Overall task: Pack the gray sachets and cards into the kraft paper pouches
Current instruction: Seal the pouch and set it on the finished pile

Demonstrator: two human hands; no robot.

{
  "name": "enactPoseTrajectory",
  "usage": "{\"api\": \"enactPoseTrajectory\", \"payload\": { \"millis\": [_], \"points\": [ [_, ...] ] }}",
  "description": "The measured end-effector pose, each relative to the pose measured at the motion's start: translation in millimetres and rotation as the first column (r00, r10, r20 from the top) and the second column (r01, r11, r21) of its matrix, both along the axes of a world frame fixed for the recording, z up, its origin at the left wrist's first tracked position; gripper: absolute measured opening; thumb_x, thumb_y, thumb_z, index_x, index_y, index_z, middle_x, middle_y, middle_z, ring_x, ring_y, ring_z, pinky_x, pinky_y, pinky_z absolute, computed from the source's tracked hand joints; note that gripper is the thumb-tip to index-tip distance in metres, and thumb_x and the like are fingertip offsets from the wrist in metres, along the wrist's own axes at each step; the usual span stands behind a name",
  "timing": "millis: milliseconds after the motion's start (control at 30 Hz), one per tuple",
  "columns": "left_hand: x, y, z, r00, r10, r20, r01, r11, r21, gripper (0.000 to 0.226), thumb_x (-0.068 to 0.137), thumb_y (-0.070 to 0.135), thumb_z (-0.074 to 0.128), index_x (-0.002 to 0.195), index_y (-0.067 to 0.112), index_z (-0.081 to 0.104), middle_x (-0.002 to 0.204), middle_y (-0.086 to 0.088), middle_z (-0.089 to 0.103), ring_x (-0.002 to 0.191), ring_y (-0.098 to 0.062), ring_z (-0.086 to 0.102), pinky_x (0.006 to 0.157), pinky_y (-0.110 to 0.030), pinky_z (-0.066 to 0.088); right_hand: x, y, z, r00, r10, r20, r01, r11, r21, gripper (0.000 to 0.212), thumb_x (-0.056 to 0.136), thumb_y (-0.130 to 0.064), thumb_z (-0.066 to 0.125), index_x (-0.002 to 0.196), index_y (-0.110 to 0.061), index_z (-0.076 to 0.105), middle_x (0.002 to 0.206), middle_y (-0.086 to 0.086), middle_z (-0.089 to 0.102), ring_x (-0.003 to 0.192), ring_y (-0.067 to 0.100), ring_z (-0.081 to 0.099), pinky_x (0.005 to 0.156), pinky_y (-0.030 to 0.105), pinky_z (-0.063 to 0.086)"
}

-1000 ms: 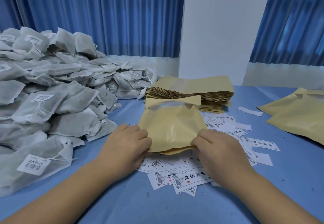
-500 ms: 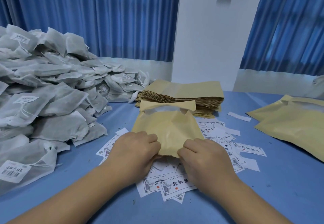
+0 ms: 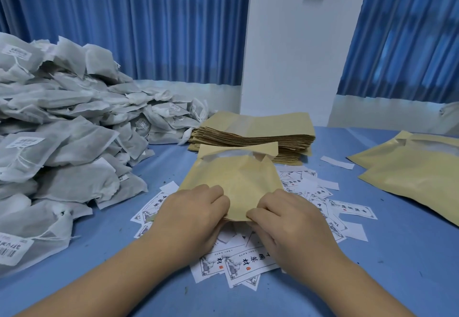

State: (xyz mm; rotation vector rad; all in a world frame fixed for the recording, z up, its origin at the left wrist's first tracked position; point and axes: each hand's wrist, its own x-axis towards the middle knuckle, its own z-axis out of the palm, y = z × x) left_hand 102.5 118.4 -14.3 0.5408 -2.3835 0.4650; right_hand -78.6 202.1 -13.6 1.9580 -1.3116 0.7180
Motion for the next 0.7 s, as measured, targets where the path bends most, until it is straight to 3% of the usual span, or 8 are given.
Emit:
{"api": "enactPoseTrajectory", "payload": {
  "millis": [133, 233, 300, 400, 467, 600, 700],
  "points": [
    [-5, 3, 2, 0.999, -0.037, 0.0, 0.037, 0.999, -0.014, 0.02, 0.063, 0.024, 0.08, 0.066, 0.016, 0.062, 0.066, 0.002, 0.055, 0.053, -0.021, 0.054, 0.038, -0.023, 0.033, 4, -2, -1, 1.0, 0.012, -0.008, -0.012, 0.999, -0.03, 0.013, 0.064, -0.001, 0.071, 0.06, -0.013, 0.067, 0.059, 0.002, 0.053, 0.051, 0.024, 0.048, 0.044, 0.03, 0.039],
    [-4, 1, 2, 0.998, -0.045, -0.037, 0.045, 0.999, -0.016, 0.018, 0.075, 0.026, 0.053, 0.061, 0.016, 0.059, 0.064, 0.003, 0.053, 0.053, -0.02, 0.052, 0.042, -0.02, 0.026, 2, -2, 0, 0.999, 0.033, 0.008, -0.033, 0.999, -0.011, 0.017, 0.078, -0.011, 0.059, 0.063, -0.013, 0.067, 0.062, 0.002, 0.055, 0.054, 0.024, 0.049, 0.046, 0.03, 0.041],
    [0, -1, 1, 0.996, -0.029, -0.082, 0.033, 0.998, 0.046, 0.022, 0.077, 0.027, 0.047, 0.064, 0.016, 0.06, 0.066, 0.004, 0.054, 0.056, -0.02, 0.054, 0.044, -0.02, 0.026, -4, 0, 3, 0.999, 0.037, 0.039, -0.037, 0.999, 0.0, 0.015, 0.078, -0.011, 0.061, 0.066, -0.012, 0.069, 0.064, 0.003, 0.055, 0.056, 0.026, 0.051, 0.047, 0.031, 0.043],
    [6, -6, -1, 0.993, -0.013, -0.121, 0.027, 0.993, 0.114, 0.008, 0.079, 0.022, 0.062, 0.072, 0.017, 0.063, 0.073, 0.005, 0.059, 0.064, -0.021, 0.06, 0.047, -0.023, 0.038, -14, 1, 6, 0.994, 0.03, 0.1, -0.028, 0.999, -0.019, 0.007, 0.068, -0.005, 0.068, 0.069, -0.01, 0.074, 0.063, 0.004, 0.056, 0.055, 0.027, 0.053, 0.046, 0.03, 0.043],
    [12, -11, -1, 0.994, -0.027, -0.108, 0.045, 0.985, 0.166, 0.02, 0.064, 0.007, 0.08, 0.076, 0.016, 0.067, 0.076, 0.004, 0.062, 0.066, -0.023, 0.062, 0.051, -0.028, 0.047, -20, 2, 7, 0.987, 0.012, 0.159, -0.007, 1.0, -0.031, 0.008, 0.065, -0.007, 0.072, 0.071, -0.011, 0.076, 0.06, 0.002, 0.054, 0.054, 0.026, 0.053, 0.044, 0.027, 0.042],
    [40, -24, 2, 0.975, 0.076, -0.21, -0.01, 0.954, 0.3, 0.03, 0.061, -0.005, 0.083, 0.075, 0.018, 0.072, 0.075, 0.009, 0.061, 0.068, -0.02, 0.061, 0.059, -0.041, 0.051, -30, 4, 7, 0.962, -0.014, 0.274, 0.031, 0.998, -0.055, 0.006, 0.07, -0.013, 0.072, 0.073, -0.013, 0.077, 0.057, -0.001, 0.048, 0.054, 0.023, 0.049, 0.044, 0.025, 0.04],
    [54, -31, 0, 0.932, 0.14, -0.334, 0.0, 0.922, 0.387, 0.026, 0.064, -0.003, 0.085, 0.07, 0.019, 0.072, 0.073, 0.013, 0.059, 0.069, -0.013, 0.059, 0.059, -0.039, 0.05, -31, 5, 8, 0.943, -0.059, 0.326, 0.081, 0.995, -0.054, 0.006, 0.072, -0.02, 0.072, 0.074, -0.019, 0.077, 0.059, -0.005, 0.046, 0.053, 0.014, 0.045, 0.046, 0.02, 0.034]
  ]
}}
